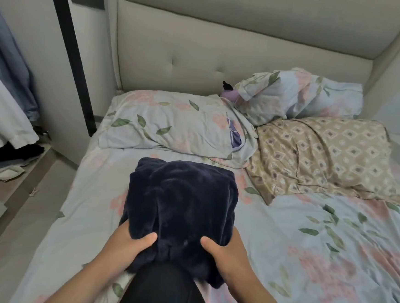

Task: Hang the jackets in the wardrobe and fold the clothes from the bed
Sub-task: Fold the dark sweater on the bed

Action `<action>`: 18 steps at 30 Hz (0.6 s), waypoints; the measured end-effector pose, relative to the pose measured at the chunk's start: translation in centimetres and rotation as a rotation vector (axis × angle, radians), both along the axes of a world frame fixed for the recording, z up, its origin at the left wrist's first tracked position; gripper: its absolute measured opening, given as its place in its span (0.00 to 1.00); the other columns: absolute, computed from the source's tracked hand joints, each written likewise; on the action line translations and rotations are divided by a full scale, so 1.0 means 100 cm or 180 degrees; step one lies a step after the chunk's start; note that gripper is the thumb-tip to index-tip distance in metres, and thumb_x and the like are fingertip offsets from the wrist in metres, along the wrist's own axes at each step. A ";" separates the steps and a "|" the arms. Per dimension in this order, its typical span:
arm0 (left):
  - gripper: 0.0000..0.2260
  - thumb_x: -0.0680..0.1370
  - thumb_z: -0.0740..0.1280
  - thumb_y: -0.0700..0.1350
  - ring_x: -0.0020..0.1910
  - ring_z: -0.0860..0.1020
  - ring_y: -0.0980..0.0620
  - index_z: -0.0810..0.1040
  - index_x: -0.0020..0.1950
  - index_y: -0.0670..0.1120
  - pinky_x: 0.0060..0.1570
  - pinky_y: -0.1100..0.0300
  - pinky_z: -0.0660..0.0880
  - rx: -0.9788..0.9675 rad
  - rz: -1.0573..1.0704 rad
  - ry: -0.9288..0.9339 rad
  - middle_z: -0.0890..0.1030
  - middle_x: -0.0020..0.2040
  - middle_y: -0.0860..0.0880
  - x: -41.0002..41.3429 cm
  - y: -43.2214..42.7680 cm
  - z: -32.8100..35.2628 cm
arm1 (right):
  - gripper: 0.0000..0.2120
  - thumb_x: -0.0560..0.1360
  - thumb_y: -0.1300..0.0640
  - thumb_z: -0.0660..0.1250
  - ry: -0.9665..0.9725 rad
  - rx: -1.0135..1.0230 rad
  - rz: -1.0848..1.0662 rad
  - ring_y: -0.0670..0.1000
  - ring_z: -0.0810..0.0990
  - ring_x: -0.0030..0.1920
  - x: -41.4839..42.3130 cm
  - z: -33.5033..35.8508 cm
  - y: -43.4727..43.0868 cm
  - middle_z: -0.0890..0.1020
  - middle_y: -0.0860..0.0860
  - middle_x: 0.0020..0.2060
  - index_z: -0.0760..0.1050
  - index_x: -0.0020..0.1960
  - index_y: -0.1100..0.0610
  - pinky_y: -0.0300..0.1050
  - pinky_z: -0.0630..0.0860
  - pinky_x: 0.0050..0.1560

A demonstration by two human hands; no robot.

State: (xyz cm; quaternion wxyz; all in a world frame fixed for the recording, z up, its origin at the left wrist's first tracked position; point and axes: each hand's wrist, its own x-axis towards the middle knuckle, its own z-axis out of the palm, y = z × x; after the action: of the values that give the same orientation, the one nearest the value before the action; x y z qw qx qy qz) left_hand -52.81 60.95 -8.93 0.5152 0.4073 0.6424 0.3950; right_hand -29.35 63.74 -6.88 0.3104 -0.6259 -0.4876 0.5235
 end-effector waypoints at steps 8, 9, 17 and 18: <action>0.04 0.78 0.70 0.44 0.42 0.85 0.45 0.82 0.50 0.46 0.46 0.48 0.82 -0.0485 0.0594 -0.0046 0.86 0.43 0.46 -0.019 0.013 -0.001 | 0.16 0.69 0.66 0.68 0.1062 -0.0734 -0.0583 0.57 0.86 0.45 0.034 -0.022 0.014 0.86 0.57 0.47 0.80 0.56 0.59 0.48 0.81 0.39; 0.04 0.78 0.70 0.44 0.40 0.85 0.45 0.82 0.50 0.44 0.42 0.50 0.82 -0.0643 0.0519 0.0063 0.86 0.42 0.46 -0.018 0.011 -0.005 | 0.16 0.69 0.65 0.68 0.1068 -0.0873 -0.0526 0.57 0.86 0.44 0.034 -0.029 0.009 0.86 0.57 0.47 0.79 0.57 0.59 0.48 0.81 0.40; 0.21 0.67 0.71 0.57 0.50 0.80 0.44 0.69 0.54 0.50 0.51 0.48 0.78 -0.0759 0.0660 0.0454 0.79 0.51 0.51 -0.011 0.015 -0.003 | 0.30 0.61 0.30 0.75 0.0927 -0.0663 0.0128 0.46 0.84 0.52 0.029 -0.024 0.024 0.84 0.41 0.54 0.75 0.59 0.39 0.45 0.79 0.51; 0.24 0.67 0.72 0.61 0.51 0.79 0.46 0.68 0.55 0.52 0.50 0.49 0.77 -0.0674 0.0649 0.0390 0.78 0.51 0.54 -0.011 0.018 -0.001 | 0.31 0.59 0.28 0.74 0.0952 -0.0697 0.0109 0.47 0.84 0.52 0.028 -0.022 0.029 0.85 0.41 0.53 0.75 0.57 0.39 0.45 0.79 0.51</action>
State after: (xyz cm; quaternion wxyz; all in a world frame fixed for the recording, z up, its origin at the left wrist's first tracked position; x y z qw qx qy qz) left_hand -53.95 62.73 -9.05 0.4723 0.3068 0.7487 0.3497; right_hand -26.50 66.69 -9.03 0.3004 -0.5628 -0.3868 0.6659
